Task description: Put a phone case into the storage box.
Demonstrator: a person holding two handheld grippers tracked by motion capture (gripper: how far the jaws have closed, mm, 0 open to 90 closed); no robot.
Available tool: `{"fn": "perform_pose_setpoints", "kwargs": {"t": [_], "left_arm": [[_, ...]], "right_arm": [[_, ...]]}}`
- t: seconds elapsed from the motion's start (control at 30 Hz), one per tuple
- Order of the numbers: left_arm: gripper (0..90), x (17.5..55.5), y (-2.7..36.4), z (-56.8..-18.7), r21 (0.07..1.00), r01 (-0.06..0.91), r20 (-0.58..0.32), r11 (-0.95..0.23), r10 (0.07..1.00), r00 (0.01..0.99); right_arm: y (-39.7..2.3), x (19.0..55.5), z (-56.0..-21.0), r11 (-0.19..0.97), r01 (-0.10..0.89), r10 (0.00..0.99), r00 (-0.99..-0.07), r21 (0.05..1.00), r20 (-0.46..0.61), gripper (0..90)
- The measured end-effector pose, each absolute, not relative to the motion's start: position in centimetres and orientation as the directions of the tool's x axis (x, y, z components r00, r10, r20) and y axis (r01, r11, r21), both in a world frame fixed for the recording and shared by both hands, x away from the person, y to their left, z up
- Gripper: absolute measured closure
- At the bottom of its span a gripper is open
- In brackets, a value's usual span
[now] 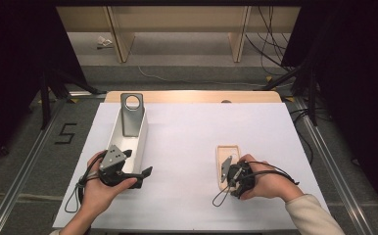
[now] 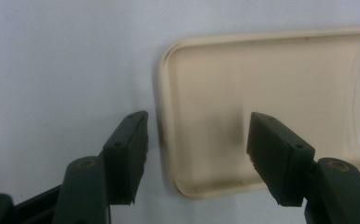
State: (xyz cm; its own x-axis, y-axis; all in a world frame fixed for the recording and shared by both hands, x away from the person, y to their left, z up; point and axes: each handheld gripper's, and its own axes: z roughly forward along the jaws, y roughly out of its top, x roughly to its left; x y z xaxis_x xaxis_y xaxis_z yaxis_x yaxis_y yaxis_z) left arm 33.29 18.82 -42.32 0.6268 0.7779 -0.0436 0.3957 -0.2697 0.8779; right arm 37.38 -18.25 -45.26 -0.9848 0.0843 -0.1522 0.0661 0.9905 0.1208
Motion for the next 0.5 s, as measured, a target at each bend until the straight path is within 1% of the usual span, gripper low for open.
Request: {"fn": "perform_pose_setpoints", "kwargs": {"t": [0.5], "left_arm": [[8.3, 33.38, 19.04, -42.34, 0.885, 0.388, -0.047, -0.259, 0.778, 0.626]], "right_arm": [[-17.89, 37.37, -45.23, 0.993, 0.052, 0.067, -0.988, 0.107, -0.142, 48.1]]}}
